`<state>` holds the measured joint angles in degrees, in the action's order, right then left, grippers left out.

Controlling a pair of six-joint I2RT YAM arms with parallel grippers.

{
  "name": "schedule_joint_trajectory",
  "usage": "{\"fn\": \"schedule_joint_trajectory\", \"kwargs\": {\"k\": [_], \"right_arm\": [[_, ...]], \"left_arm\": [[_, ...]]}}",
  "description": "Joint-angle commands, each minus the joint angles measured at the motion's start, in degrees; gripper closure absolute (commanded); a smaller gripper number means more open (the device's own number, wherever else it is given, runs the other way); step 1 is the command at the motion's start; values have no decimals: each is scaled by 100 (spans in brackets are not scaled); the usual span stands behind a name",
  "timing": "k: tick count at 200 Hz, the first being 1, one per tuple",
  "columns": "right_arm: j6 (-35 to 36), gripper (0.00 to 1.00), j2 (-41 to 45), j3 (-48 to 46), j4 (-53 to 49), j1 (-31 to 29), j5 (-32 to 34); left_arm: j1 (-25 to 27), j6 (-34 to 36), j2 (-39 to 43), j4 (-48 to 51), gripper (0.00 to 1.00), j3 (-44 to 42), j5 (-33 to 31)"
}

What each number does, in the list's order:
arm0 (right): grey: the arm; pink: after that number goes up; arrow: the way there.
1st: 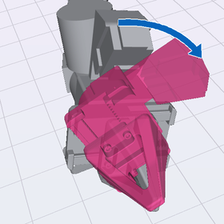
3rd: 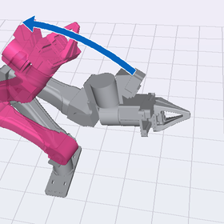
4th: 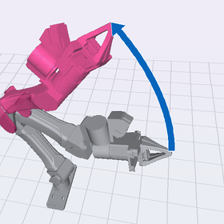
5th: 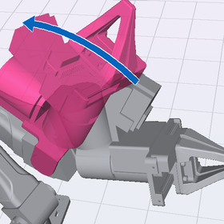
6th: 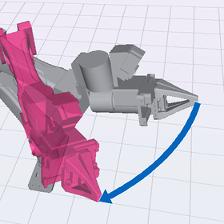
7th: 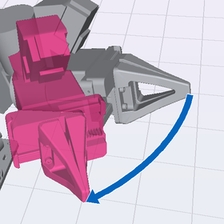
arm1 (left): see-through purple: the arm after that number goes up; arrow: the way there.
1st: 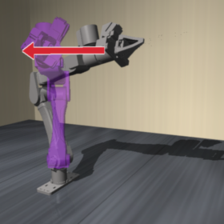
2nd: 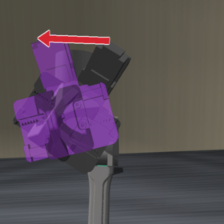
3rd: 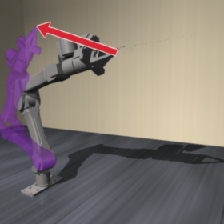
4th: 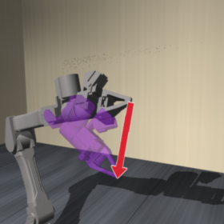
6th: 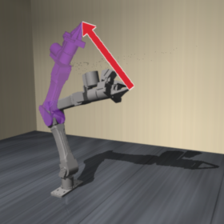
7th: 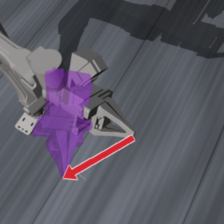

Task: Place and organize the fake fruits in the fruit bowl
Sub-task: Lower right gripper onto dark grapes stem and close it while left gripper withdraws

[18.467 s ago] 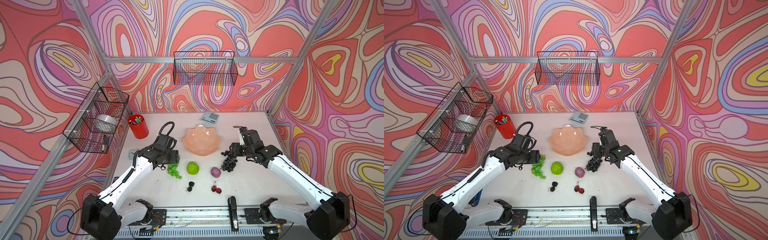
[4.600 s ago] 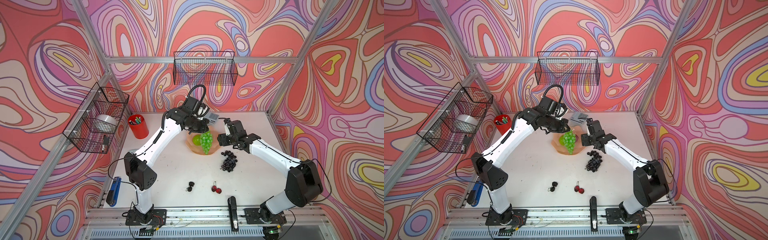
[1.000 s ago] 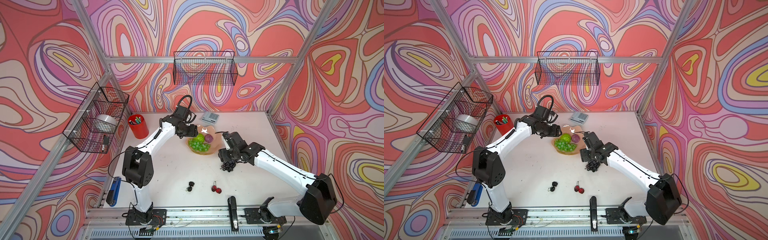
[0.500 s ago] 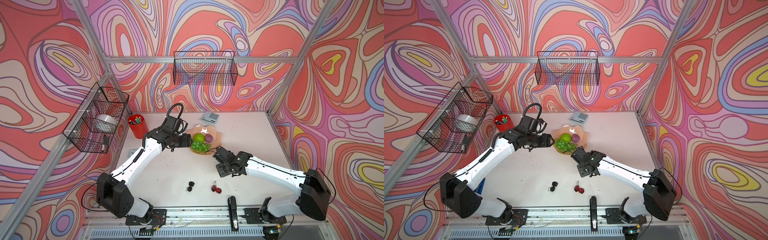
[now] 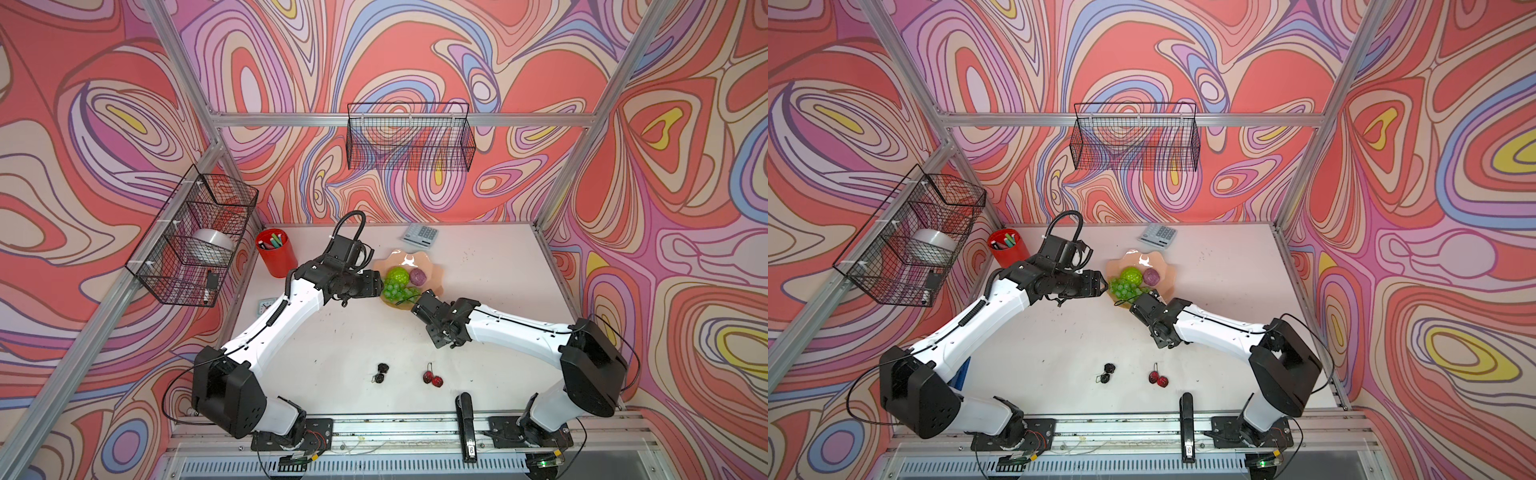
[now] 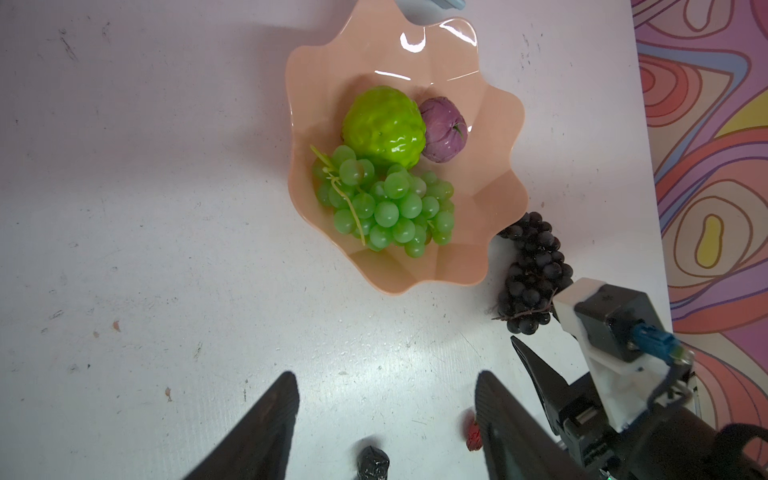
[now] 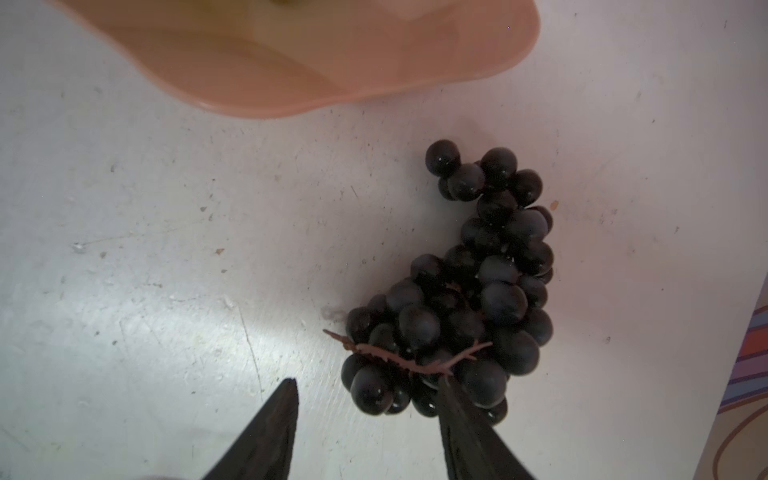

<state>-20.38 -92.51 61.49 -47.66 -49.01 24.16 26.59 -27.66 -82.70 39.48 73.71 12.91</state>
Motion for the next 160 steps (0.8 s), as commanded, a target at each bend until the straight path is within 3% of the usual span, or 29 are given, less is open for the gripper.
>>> {"fn": "schedule_joint_trajectory", "kwargs": {"k": [1,26,51,82,121,143,160], "right_arm": [[122,44,-279,150,46,-31,315],[181,45,-582,296,2,-29,351],[219,53,-838,415,-79,-29,526],[196,68,-1041,381,-121,-27,823],[157,81,-945,372,-158,-25,862],[131,100,-936,381,-184,-29,840],[112,100,-936,393,-233,-22,861]], "left_arm": [[4,-13,130,-92,30,-75,-105],[4,48,140,-31,29,-51,-191],[4,113,140,-2,29,-17,-244],[4,136,121,15,29,16,-177],[4,131,113,2,29,12,-190],[4,123,96,-2,29,12,-192],[4,139,96,18,29,12,-212]]}}
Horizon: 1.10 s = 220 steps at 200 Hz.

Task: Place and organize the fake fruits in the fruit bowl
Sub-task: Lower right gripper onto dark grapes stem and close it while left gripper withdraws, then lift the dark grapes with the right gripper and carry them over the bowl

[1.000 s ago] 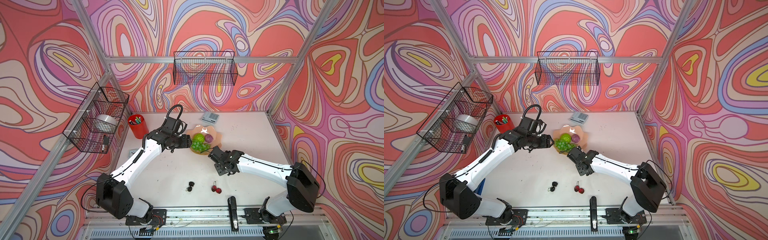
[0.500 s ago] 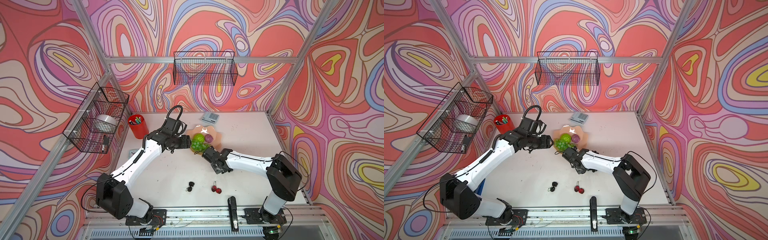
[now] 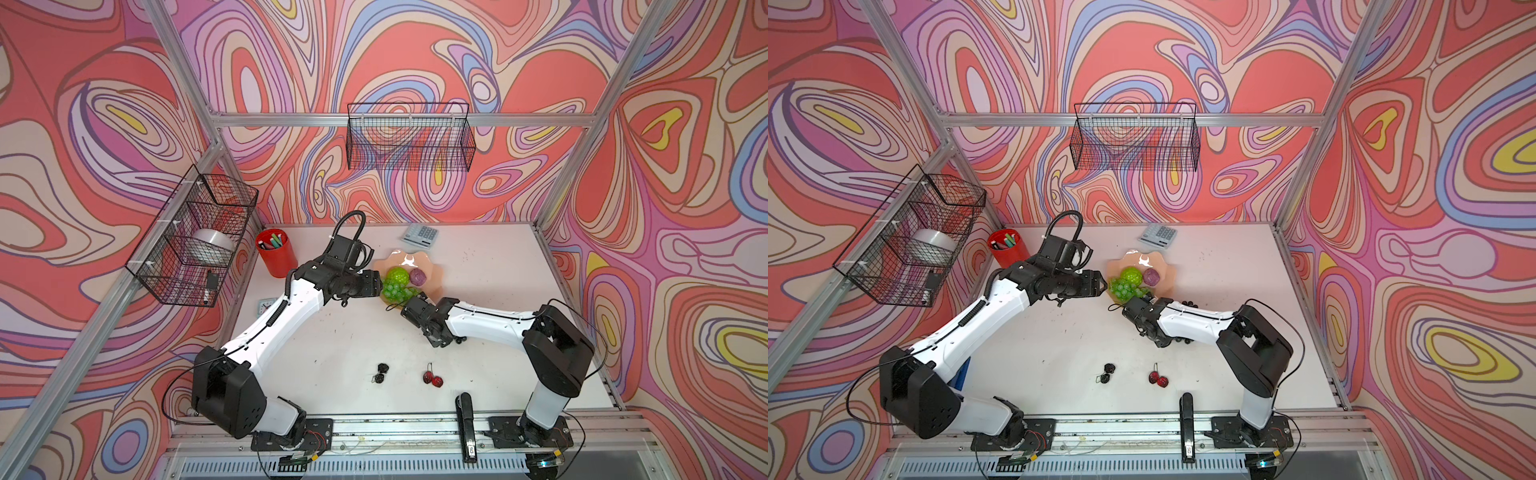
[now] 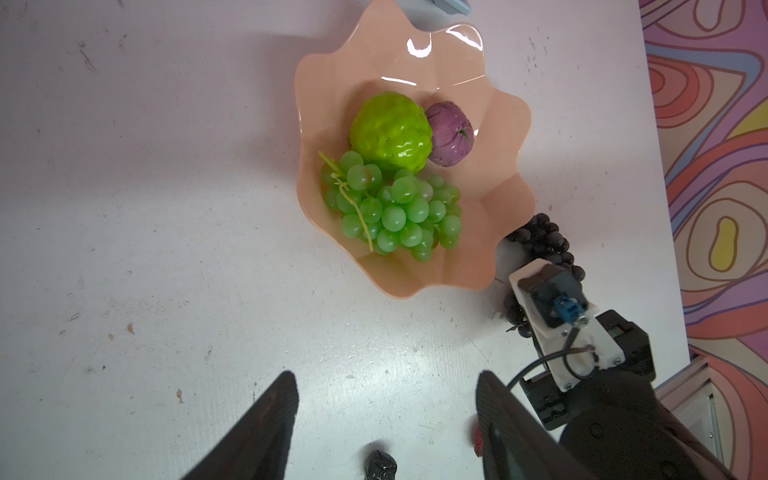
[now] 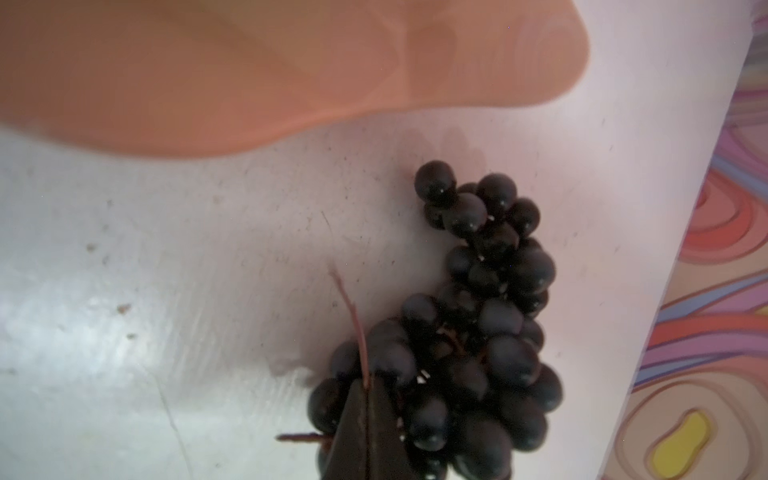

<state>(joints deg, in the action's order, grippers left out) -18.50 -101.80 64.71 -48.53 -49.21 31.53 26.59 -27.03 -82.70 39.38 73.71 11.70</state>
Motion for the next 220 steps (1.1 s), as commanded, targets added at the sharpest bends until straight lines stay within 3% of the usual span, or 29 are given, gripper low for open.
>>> {"fn": "schedule_joint_trajectory", "kwargs": {"k": [1,90,169,220], "right_arm": [[-75,100,-7,74,-156,-6,120],[-172,100,828,342,-514,-1,-30],[387,100,1167,2065,-1387,117,-140],[773,100,1080,2989,-1423,294,-354]], "left_arm": [[9,71,91,28,29,12,-90],[5,90,58,113,28,55,-168],[4,75,293,1,28,-32,-431],[0,71,428,96,28,-89,-514]]}}
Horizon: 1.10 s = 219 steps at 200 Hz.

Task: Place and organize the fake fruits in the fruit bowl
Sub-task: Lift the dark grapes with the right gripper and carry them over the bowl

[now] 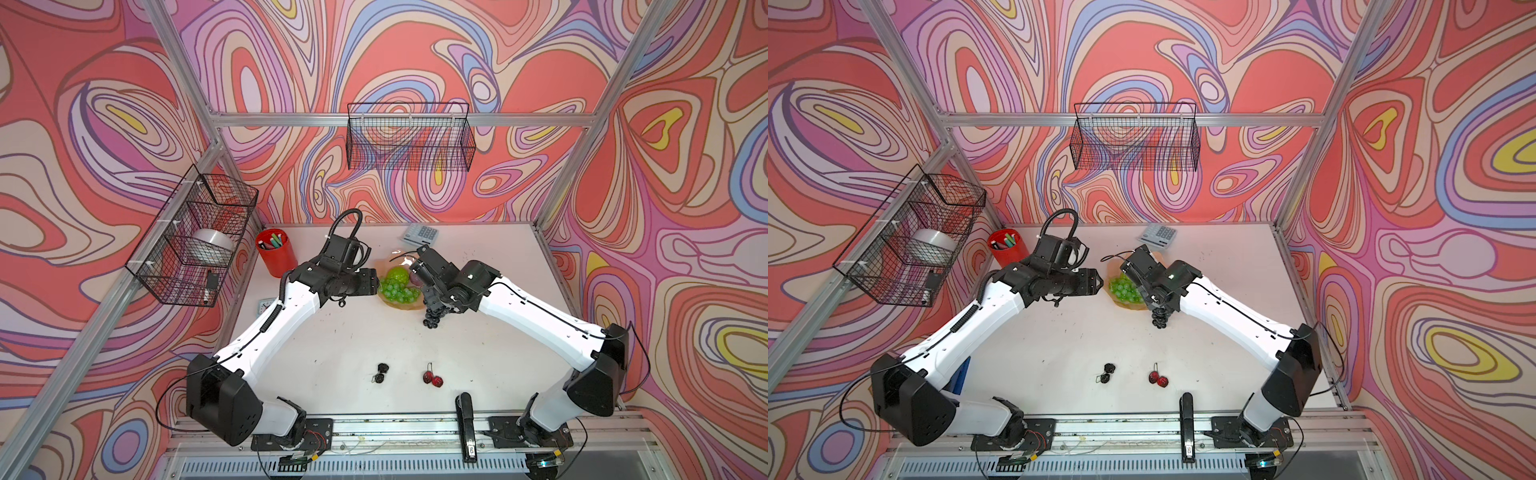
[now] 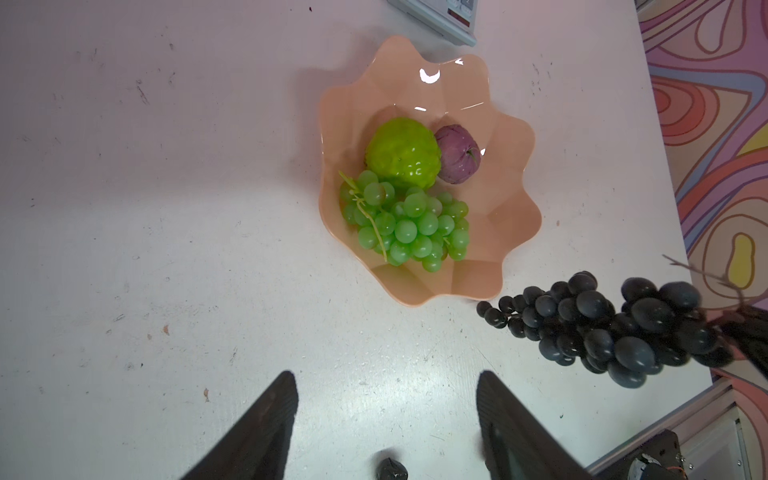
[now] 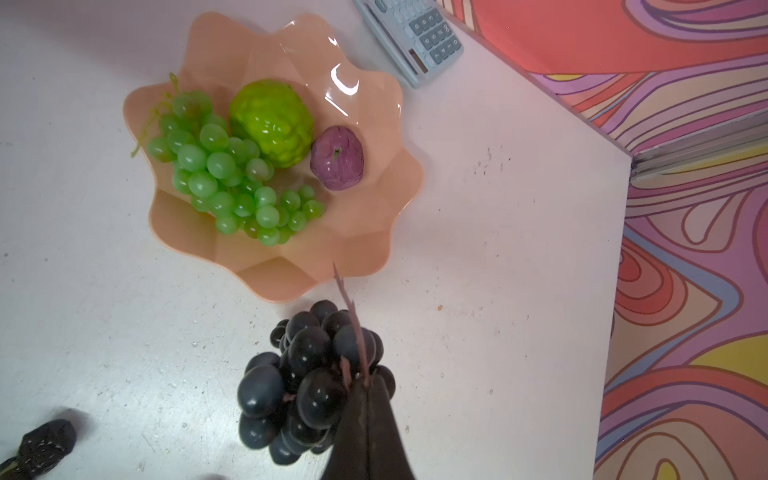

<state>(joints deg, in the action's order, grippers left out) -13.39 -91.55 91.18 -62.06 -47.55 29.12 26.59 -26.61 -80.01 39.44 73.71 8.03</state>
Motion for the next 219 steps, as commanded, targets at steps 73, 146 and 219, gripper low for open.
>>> {"fn": "schedule_joint_trajectory", "kwargs": {"k": [73,146,219], "right_arm": [[621,100,-295,1340,872,686,-1046],[750,100,-786,1554,1345,1054,-1528],[584,100,-882,953,1637,1251,-1775]], "left_arm": [[-5,-75,163,161,28,-59,-128],[-5,-42,198,310,28,-24,-179],[-5,-28,99,370,28,64,-157]]}}
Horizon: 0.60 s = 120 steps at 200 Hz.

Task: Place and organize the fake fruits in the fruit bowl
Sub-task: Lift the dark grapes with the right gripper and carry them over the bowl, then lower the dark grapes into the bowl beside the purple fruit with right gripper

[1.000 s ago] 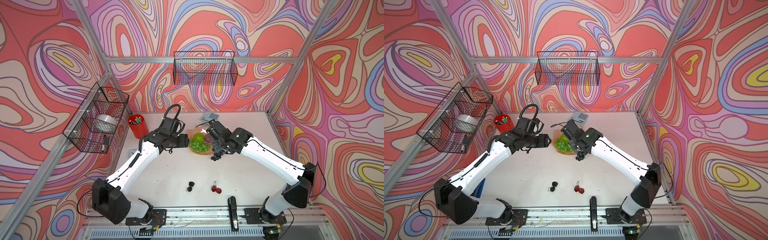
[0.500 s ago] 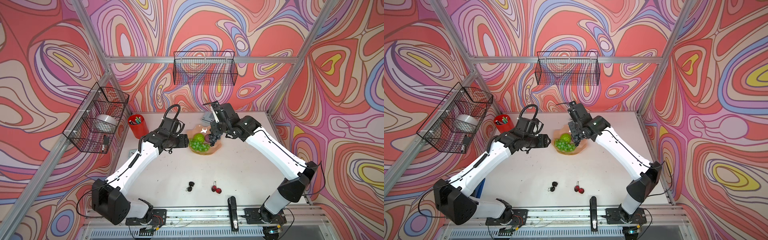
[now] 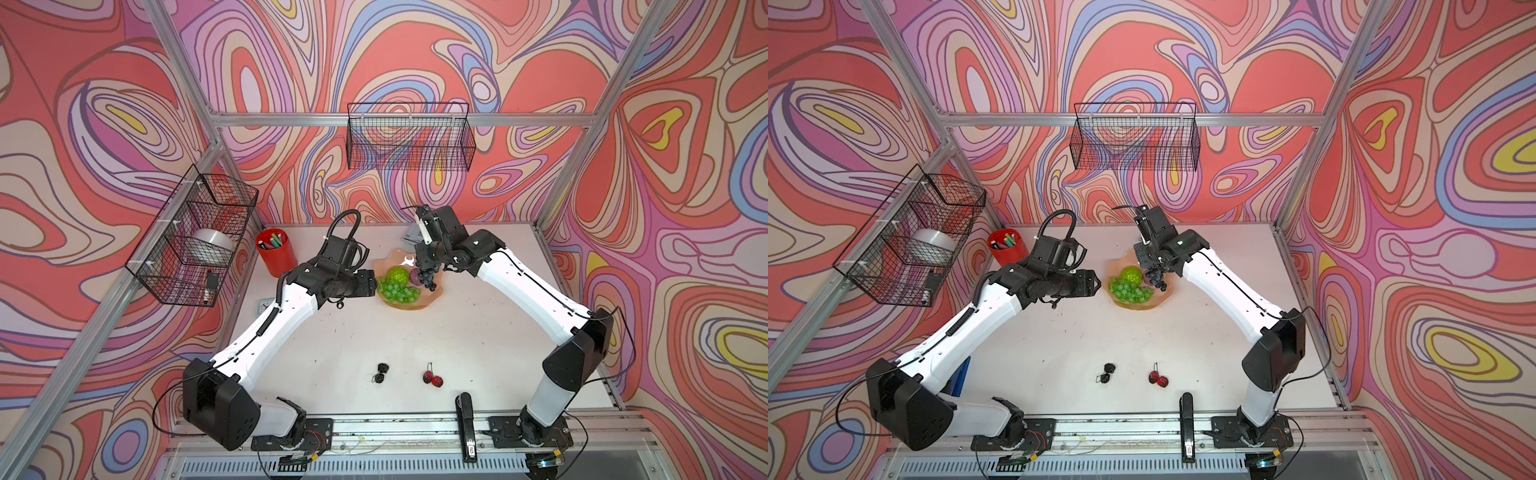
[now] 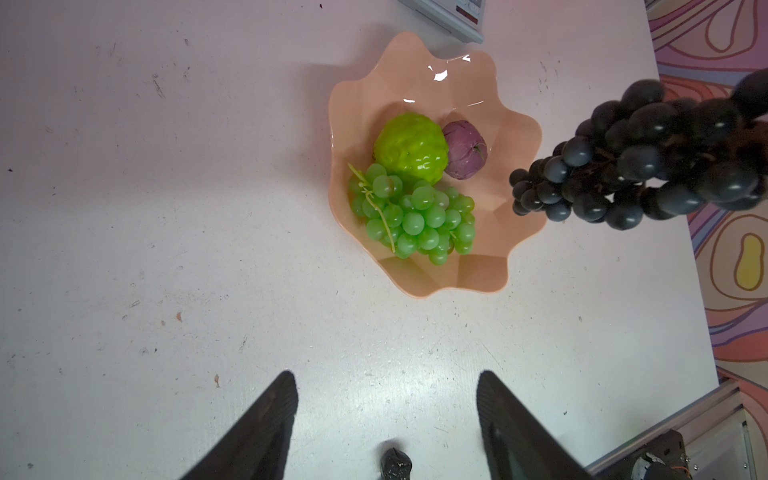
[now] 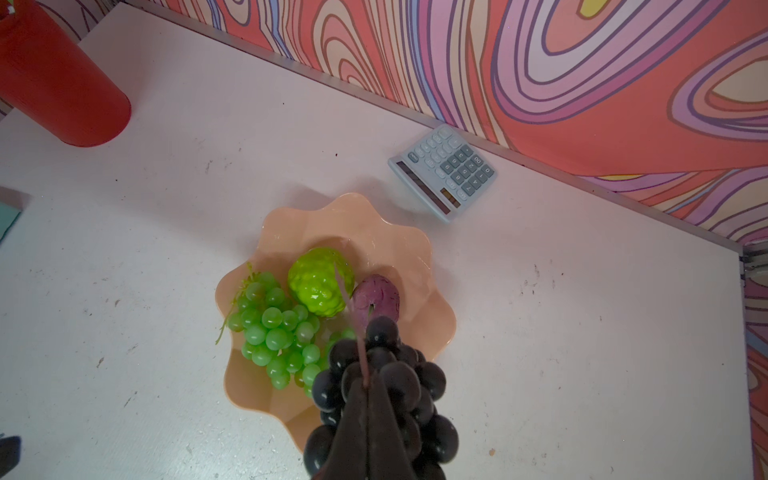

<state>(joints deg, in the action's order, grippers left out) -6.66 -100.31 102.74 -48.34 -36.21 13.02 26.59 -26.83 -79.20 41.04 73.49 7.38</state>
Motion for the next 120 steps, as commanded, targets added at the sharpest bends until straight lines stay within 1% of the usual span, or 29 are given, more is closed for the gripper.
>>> {"fn": "schedule_joint_trajectory", "kwargs": {"k": [1,80,120], "right_arm": [[-90,100,-6,-211,268,120,-166],[-135,100,-49,-701,504,340,-250],[-29,100,-87,-772,533,438,-98]], "left_arm": [[-5,-6,19,211,28,91,-89],[-2,20,-24,212,28,69,-79],[-5,12,-52,202,28,69,-75]]}}
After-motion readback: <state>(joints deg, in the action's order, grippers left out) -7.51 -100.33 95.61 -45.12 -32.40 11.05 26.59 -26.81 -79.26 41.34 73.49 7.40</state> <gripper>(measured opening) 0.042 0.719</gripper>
